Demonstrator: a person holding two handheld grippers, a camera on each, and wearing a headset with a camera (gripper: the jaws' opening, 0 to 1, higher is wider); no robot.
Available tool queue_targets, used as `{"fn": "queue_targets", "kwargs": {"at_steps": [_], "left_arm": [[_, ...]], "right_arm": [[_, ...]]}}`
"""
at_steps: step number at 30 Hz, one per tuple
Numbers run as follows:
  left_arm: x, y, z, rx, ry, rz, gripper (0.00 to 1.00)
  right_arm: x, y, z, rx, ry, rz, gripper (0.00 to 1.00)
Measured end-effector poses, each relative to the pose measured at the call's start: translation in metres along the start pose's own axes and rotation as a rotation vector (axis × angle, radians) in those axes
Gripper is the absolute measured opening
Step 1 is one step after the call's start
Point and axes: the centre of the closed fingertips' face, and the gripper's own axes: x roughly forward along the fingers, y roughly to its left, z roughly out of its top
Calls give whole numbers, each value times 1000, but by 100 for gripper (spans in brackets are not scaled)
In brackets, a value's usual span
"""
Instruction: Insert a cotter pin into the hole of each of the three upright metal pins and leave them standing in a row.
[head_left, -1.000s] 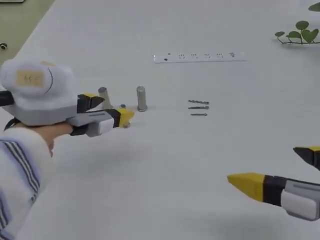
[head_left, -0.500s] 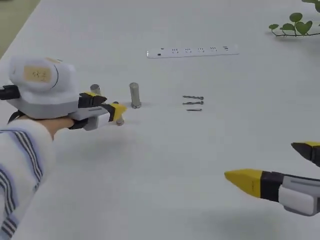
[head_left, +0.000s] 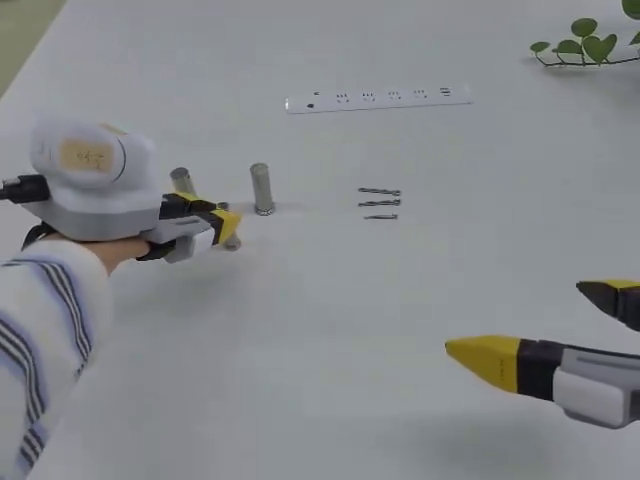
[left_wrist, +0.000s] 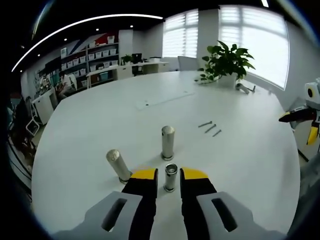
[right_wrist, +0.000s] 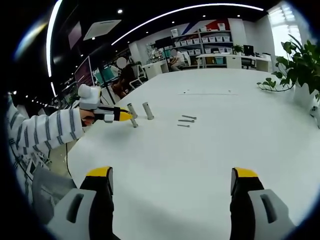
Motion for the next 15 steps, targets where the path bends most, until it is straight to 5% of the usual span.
{"fn": "queue_targets", "kwargs": {"at_steps": [12,15], "left_arm": [[2,-3,1,3,-8,-21,6],[1,-2,1,-66,-7,-37,6]], "right_arm": [[-3,-1,1,4,-5,-2,96],[-3,-1,1,4,-7,-2,95]]}}
